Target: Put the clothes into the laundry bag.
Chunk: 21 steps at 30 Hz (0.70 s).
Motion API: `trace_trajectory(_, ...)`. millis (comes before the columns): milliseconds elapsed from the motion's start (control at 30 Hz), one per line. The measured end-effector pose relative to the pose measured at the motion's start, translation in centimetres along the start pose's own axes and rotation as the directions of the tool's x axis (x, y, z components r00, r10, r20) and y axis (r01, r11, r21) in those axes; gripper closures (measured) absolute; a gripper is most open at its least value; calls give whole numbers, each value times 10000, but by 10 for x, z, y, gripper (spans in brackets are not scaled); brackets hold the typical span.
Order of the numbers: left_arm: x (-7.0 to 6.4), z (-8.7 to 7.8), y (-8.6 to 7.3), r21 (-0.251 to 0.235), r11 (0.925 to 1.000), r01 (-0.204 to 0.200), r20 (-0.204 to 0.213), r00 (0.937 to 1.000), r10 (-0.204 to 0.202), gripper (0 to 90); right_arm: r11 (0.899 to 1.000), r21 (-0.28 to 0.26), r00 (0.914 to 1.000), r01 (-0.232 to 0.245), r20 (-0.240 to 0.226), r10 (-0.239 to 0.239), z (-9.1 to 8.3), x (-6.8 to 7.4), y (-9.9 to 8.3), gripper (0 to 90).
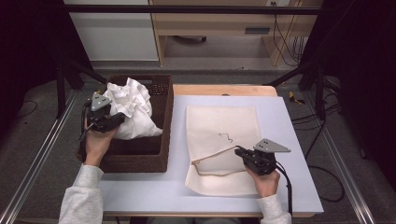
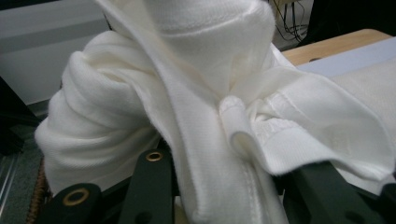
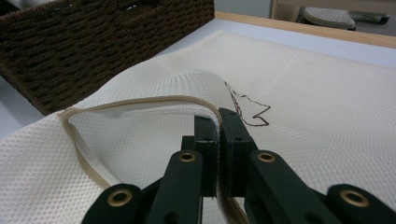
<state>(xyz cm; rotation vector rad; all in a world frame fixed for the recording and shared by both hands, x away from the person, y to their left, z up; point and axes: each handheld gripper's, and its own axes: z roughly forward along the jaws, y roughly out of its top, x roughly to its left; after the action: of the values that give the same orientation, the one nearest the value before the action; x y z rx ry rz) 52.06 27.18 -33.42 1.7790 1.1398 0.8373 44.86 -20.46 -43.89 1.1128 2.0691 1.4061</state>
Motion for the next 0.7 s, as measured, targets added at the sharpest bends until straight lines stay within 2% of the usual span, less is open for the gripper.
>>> trace_trajectory(100, -3, -8, 7, -421, 9990, 132, -39, 9999, -134, 634, 10000, 24, 10000, -22, 12, 22, 0, -1, 0, 871)
trace_trajectory(200, -4, -17, 15, -731, 9973, 86, -47, 9999, -89, 635, 10000, 22, 10000, -16, 17, 16, 0, -1, 0, 871)
trace_trajectory(333, -5, -29, 26, -1249, 9919, 243, -98, 9996, -257, 635, 10000, 4, 10000, -19, 16, 19, 0, 0, 0, 871)
trace_trajectory(433, -4, -42, 36, -1738, 9836, 479, -30, 9988, -492, 635, 10000, 6, 10000, -18, 15, 18, 0, 0, 1, 871)
trace_trajectory(700, -17, -77, 55, -2714, 9616, 407, 123, 9992, -388, 634, 10000, -55, 10000, -9, 21, 10, -1, -1, 2, 871)
